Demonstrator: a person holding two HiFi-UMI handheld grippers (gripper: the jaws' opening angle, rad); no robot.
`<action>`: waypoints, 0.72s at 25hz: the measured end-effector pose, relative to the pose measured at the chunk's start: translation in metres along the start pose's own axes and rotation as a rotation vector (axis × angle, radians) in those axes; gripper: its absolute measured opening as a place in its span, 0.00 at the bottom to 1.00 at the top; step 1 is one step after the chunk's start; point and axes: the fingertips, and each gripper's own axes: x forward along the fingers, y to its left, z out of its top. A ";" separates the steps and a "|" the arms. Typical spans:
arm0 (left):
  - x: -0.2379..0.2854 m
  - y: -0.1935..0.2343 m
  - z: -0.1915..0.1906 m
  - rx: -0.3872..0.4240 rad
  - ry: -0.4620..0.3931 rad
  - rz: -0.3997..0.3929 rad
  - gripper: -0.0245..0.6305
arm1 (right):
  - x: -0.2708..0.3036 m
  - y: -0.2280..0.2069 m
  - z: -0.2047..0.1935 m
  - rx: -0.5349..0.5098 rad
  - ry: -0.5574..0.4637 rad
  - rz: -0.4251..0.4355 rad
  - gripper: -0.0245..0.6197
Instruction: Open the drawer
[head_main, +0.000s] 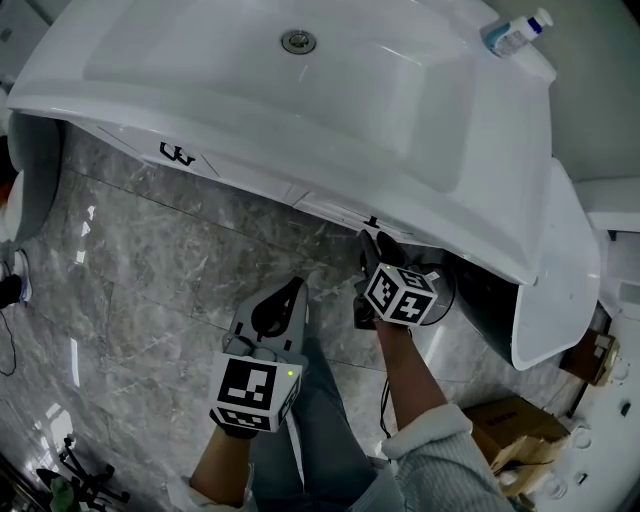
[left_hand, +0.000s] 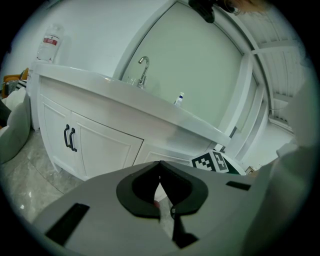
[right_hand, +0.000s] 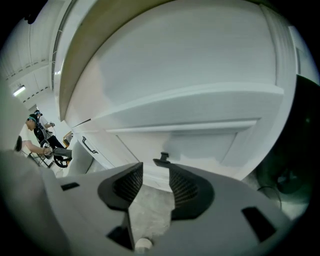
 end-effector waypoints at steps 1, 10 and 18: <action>-0.001 0.002 -0.001 -0.001 0.000 0.002 0.06 | 0.003 -0.001 0.000 0.008 0.000 -0.007 0.29; -0.005 0.012 -0.008 -0.006 0.017 0.009 0.06 | 0.025 -0.010 0.004 0.036 0.001 -0.068 0.34; -0.009 0.019 -0.015 -0.004 0.031 0.020 0.06 | 0.038 -0.019 0.004 0.075 0.026 -0.124 0.32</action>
